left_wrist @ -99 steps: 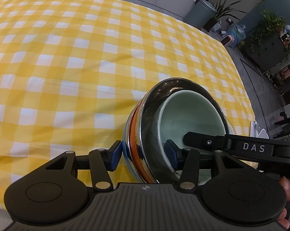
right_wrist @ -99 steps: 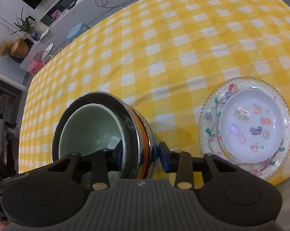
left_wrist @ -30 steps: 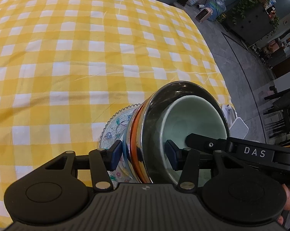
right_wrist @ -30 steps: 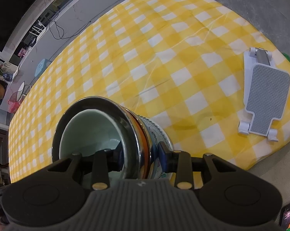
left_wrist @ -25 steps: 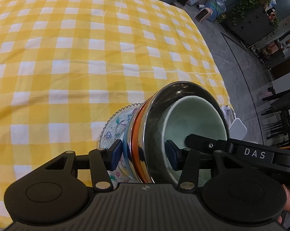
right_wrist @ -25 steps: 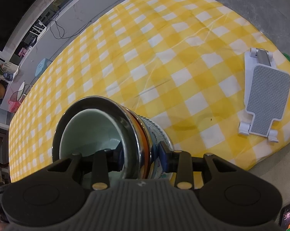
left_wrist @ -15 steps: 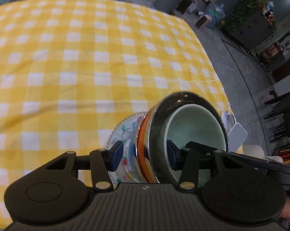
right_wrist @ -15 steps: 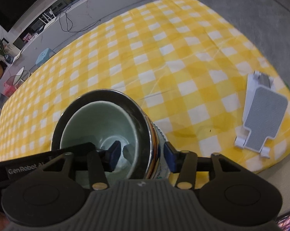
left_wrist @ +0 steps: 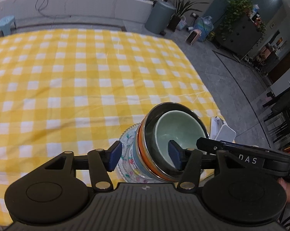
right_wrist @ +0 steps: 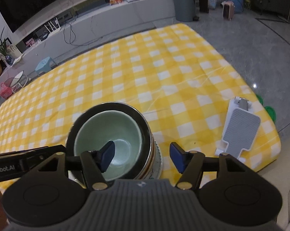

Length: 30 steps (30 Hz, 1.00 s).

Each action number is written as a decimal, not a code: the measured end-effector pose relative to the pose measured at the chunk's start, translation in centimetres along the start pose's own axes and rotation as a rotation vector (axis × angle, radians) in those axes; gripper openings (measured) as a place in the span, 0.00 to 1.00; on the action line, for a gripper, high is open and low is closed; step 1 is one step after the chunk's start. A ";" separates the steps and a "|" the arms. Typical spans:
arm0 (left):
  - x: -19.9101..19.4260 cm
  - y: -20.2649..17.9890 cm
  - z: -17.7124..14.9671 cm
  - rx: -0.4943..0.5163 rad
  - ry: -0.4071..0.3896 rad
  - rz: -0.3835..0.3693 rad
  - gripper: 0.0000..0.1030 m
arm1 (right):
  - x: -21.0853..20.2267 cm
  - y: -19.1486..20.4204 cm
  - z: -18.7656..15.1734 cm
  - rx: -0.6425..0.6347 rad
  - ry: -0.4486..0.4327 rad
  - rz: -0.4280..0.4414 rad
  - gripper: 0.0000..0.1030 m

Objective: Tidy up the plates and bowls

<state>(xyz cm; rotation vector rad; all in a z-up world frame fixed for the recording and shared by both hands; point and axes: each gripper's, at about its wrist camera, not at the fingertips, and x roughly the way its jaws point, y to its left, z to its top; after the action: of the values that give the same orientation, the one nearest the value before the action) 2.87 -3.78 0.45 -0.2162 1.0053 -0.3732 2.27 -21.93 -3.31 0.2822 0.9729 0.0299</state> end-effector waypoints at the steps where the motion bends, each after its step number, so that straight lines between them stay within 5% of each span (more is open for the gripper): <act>1: -0.4 -0.2 -0.1 0.013 -0.007 0.007 0.71 | -0.5 0.1 -0.1 0.000 -0.009 0.002 0.63; 10: -1.3 -0.7 -2.2 0.062 -0.030 0.036 0.92 | -4.0 1.1 -2.3 -0.058 -0.125 -0.063 0.77; 30: -1.0 0.3 -7.5 0.079 -0.016 0.077 0.92 | -4.2 1.5 -10.1 -0.053 -0.134 -0.092 0.83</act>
<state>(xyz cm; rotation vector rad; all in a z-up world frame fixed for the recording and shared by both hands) -3.93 -3.17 -2.80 -0.1087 0.9779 -0.3395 -8.17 -18.87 -4.88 0.1886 0.8492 -0.0467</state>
